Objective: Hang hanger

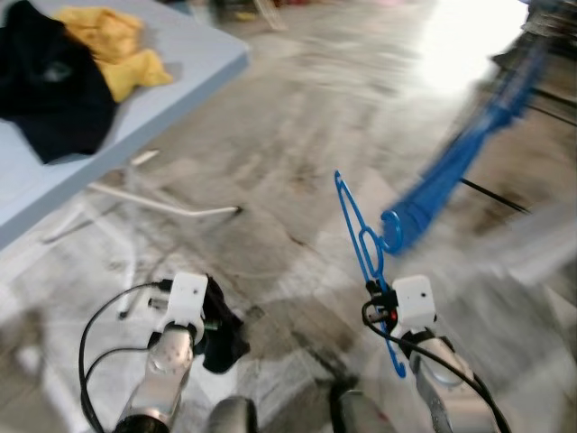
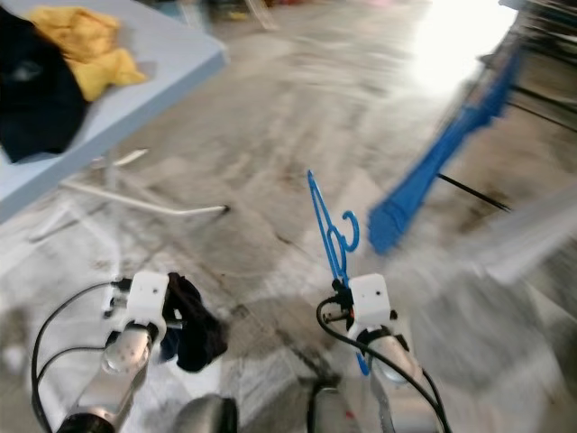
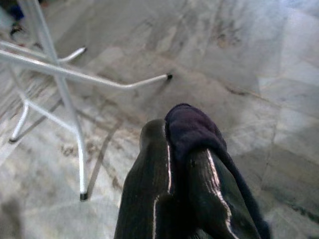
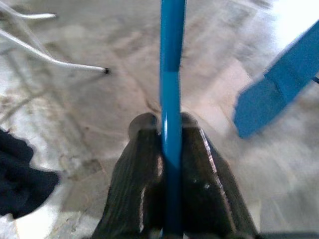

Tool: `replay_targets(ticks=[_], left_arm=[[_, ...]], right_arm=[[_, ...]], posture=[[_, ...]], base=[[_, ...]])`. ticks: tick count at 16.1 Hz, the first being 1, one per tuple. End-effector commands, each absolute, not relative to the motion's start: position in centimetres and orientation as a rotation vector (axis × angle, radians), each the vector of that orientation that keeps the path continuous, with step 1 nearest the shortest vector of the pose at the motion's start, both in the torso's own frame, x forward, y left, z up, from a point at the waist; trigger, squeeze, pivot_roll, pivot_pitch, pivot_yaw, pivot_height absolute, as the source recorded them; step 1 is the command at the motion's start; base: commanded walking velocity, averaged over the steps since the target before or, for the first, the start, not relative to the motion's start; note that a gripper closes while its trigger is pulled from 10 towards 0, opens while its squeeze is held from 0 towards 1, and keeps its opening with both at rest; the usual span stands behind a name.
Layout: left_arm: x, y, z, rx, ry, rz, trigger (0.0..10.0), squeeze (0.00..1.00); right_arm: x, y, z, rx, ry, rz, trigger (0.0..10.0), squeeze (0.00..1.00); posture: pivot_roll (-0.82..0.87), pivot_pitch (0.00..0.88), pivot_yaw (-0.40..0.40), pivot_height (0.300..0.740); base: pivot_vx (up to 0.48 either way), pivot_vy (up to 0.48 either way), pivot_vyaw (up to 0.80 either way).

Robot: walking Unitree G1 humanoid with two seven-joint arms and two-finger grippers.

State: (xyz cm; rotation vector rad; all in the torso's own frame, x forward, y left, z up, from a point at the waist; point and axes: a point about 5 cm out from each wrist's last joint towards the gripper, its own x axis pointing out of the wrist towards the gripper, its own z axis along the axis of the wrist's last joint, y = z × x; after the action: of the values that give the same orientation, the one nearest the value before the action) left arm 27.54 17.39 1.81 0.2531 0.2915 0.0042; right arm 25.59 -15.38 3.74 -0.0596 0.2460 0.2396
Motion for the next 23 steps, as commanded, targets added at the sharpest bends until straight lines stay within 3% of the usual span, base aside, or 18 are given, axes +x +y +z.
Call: replay_targets(ticks=[1, 4, 10, 15, 23], left_arm=[[27.0, 18.0, 1.3, 0.262, 0.312, 0.016, 10.0, 0.0], [27.1, 17.8, 1.2, 0.254, 0.314, 0.004, 10.0, 0.0], [27.8, 16.4, 1.7, 0.173, 0.28, -0.107, 10.0, 0.0], [26.2, 16.5, -0.2, 0.114, 0.351, -0.116, 10.0, 0.0], [28.1, 15.1, 1.6, 0.033, 0.261, -0.183, 10.0, 0.0]], right_arm=[[25.6, -14.6, 3.9, -0.057, 0.238, 0.266, 10.0, 0.0], [25.6, -14.6, 3.7, -0.057, 0.242, 0.262, 10.0, 0.0], [26.0, -14.6, 3.8, -0.062, 0.243, 0.253, 10.0, 0.0], [23.9, -15.2, 2.1, -0.045, 0.321, 0.22, 10.0, 0.0], [25.4, -15.1, 3.0, -0.056, 0.278, 0.206, 10.0, 0.0]], posture=[[-0.04, 0.233, 0.06, 0.74], [-0.04, 0.207, 0.061, 0.74], [-0.07, 0.157, 0.063, 0.74], [-0.08, 0.128, 0.033, 0.74], [-0.08, 0.14, 0.044, 0.74]], base=[[0.0, 0.48, -0.8], [0.0, 0.44, -0.61], [0.0, 0.0, 0.0], [0.0, 0.0, 0.0], [0.0, 0.0, -0.76]])
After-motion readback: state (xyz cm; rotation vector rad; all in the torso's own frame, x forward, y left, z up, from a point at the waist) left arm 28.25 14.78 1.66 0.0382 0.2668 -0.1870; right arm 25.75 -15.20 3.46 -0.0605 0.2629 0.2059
